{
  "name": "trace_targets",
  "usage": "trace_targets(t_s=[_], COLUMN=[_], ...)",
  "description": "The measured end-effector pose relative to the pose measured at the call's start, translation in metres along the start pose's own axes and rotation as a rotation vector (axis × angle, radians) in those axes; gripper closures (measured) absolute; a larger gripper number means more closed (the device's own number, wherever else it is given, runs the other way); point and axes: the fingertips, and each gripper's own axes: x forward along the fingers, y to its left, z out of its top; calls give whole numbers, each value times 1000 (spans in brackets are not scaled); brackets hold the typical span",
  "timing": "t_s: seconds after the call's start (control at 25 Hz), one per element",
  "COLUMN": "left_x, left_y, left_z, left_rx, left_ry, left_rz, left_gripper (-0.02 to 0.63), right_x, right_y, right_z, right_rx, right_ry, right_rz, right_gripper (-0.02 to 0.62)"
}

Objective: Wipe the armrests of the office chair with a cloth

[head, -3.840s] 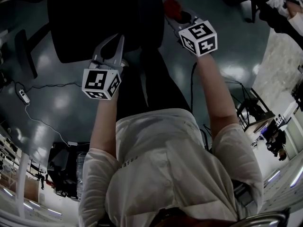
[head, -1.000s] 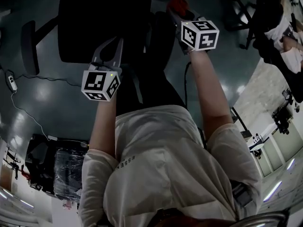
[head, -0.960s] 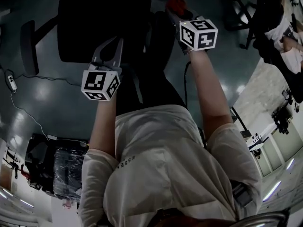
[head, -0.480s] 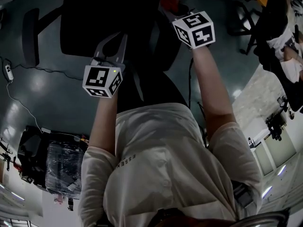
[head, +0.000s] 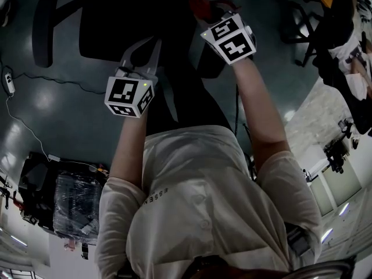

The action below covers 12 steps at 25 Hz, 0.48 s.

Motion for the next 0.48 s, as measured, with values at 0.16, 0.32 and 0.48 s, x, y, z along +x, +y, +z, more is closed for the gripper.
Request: trace_targets(t_s=[0.16,0.32,0.48], left_x=[-21,-47,-69], left_y=[6,12,13], left_z=[-6,-16,-26], left_rx=[15,31,51], left_ry=[7,19,25], left_rz=[-13,-33,-60], left_gripper=[589,589,589], right_x=[2,-4,-7], right_y=[25,55,78], right_z=[-14,-27,-39], right_rx=[61,91,117], right_ry=[16,42,43], right_rz=[-5,-28,-64], right_gripper=[540,540,540])
